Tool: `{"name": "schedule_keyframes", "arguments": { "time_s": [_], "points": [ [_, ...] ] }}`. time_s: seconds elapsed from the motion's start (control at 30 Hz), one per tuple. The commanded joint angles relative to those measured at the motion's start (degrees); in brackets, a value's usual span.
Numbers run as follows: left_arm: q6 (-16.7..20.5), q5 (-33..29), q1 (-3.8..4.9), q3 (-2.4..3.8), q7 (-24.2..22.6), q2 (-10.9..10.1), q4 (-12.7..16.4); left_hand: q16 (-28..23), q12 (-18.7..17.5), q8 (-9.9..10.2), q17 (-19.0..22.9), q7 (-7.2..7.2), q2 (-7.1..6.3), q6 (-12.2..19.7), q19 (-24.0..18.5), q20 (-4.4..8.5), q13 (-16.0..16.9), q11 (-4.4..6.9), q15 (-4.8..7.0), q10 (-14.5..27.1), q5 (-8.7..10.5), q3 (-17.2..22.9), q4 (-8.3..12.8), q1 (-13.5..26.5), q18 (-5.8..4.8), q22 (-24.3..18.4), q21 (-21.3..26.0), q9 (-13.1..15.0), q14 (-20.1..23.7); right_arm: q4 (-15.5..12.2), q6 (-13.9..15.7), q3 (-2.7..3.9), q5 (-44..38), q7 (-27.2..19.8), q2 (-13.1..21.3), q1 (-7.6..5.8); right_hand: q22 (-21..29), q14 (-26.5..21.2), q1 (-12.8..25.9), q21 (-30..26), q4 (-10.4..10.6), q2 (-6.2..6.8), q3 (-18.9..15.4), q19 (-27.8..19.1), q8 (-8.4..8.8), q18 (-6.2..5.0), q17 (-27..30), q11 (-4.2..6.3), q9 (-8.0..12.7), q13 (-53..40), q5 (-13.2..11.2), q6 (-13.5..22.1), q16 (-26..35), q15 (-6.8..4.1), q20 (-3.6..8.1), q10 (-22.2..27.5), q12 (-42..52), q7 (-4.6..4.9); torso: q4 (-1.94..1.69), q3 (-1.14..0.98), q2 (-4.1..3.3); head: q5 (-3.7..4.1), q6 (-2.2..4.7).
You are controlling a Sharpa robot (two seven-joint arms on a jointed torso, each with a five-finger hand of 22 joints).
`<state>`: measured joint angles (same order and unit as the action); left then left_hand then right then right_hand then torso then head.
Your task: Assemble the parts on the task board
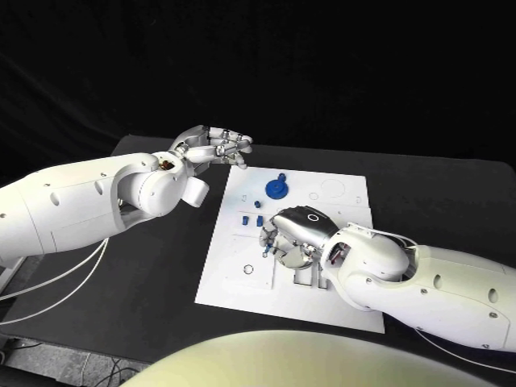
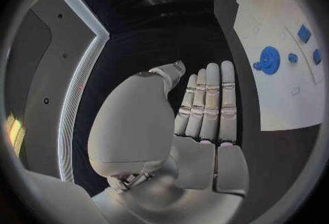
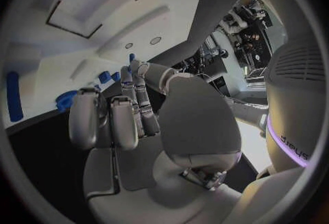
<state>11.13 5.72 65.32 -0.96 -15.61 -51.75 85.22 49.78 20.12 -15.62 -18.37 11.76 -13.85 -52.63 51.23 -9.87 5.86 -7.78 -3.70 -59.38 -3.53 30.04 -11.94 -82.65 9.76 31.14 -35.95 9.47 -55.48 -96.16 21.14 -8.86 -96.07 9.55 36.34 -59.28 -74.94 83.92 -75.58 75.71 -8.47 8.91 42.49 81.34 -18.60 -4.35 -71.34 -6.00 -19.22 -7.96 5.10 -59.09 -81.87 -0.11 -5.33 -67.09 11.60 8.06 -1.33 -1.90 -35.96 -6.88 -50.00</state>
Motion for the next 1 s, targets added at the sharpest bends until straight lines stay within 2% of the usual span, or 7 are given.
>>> {"name": "schedule_keyframes", "arguments": {
  "time_s": [0.03, 0.73, 1.0],
  "points": [
    [-1.2, 0.1, 0.05, 0.05, -0.1, 0.1, 0.1, -0.2, 0.2, 0.2, 0.1, 0.01, 0.46, 0.4, 0.3, -0.02, -0.1, -0.09, -0.53, 0.4, 0.14, -0.3, 0.1, 0.0, 0.64, 0.0, 0.2, 0.0, -0.1, 0.4, -1.0, -0.04, -1.2, -0.2, -0.3, 0.33, -6.4, 2.3, -0.9, 0.0, -0.2, -1.05, 0.1, 0.4, 0.18, 0.69, 0.1, 1.74, 0.1, -1.0, 0.2, -0.2, -0.1, -0.22, -0.10, -1.8, 0.3, 0.35, 0.00, 0.02, 0.03, -0.10, 0.00],
    [-1.5, 0.1, 0.05, 0.05, 0.2, 0.0, 0.1, -0.3, 0.2, 0.2, 0.1, 0.02, 0.51, 0.5, 0.3, -0.04, -0.1, -0.10, -0.54, 0.5, 0.13, -0.3, 0.0, 0.0, 0.64, -0.1, 0.3, -0.1, -0.1, 2.4, -1.0, -0.12, -4.1, -0.1, -1.8, 1.42, -6.5, 2.3, -0.7, 0.1, -0.2, -1.06, 0.0, 0.4, 0.23, 0.71, 0.1, 1.72, 0.0, -1.0, 0.2, -0.2, -0.1, -0.18, -0.15, -1.8, 0.2, 0.37, -0.02, 0.04, 0.10, -0.34, 0.00],
    [-1.6, 0.1, 0.05, 0.05, 0.3, 0.0, 0.0, -0.3, 0.2, 0.3, 0.1, 0.04, 0.52, 0.5, 0.4, -0.06, -0.1, -0.13, -0.56, 0.5, 0.13, -0.3, 0.0, 0.0, 0.64, -0.2, 0.4, -0.1, 0.0, 2.7, -2.0, -0.16, -4.6, 0.1, -2.3, 1.59, -6.5, 2.3, -0.7, 0.1, -0.2, -1.06, 0.0, 0.4, 0.23, 0.71, 0.1, 1.72, 0.0, -1.0, 0.2, -0.2, -0.1, -0.18, -0.15, -1.8, 0.2, 0.37, 0.00, 0.03, 0.10, -0.37, 0.00]
  ]
}}
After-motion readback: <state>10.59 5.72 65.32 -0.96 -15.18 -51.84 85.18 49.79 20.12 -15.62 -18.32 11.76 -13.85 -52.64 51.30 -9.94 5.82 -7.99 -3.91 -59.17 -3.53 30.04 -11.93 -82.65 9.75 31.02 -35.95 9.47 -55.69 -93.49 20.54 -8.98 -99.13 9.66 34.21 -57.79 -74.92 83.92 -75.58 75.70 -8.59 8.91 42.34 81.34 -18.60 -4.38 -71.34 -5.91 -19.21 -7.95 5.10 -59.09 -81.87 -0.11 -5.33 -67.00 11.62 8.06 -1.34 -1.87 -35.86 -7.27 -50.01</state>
